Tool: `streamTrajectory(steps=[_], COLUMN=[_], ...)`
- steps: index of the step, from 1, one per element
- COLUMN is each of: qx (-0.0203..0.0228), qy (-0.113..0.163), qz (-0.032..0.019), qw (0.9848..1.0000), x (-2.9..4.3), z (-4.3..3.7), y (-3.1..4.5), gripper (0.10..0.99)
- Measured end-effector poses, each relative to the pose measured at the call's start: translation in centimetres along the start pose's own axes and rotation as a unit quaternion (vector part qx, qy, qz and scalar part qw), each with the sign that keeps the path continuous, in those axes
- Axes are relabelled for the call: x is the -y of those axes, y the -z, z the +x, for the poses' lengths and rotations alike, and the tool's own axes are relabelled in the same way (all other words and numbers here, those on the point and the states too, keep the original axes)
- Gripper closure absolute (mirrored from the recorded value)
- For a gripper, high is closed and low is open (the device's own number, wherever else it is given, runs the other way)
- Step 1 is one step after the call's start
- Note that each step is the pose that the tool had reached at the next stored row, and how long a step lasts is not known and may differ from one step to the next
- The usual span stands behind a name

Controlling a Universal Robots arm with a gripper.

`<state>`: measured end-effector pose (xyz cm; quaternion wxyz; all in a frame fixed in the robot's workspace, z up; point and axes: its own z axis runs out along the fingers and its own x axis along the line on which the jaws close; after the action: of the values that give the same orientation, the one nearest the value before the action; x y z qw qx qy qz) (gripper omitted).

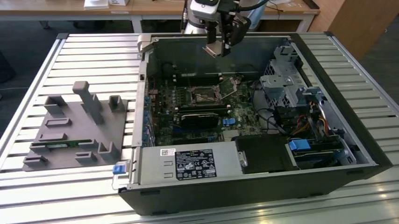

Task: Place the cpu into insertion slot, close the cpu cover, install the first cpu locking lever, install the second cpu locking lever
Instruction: 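Place the cpu into insertion slot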

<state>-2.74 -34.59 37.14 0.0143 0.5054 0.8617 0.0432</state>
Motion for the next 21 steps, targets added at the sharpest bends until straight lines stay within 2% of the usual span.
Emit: streamTrajectory(steps=[11,21], qx=[0.0038,0.0073], qy=[-0.041,-0.081], qz=[-0.0007,-0.0015], qw=[0.9991,0.9967], x=[0.01,0.03], z=[0.0,0.01], y=[-0.01,-0.02], gripper=[0.545,0.545])
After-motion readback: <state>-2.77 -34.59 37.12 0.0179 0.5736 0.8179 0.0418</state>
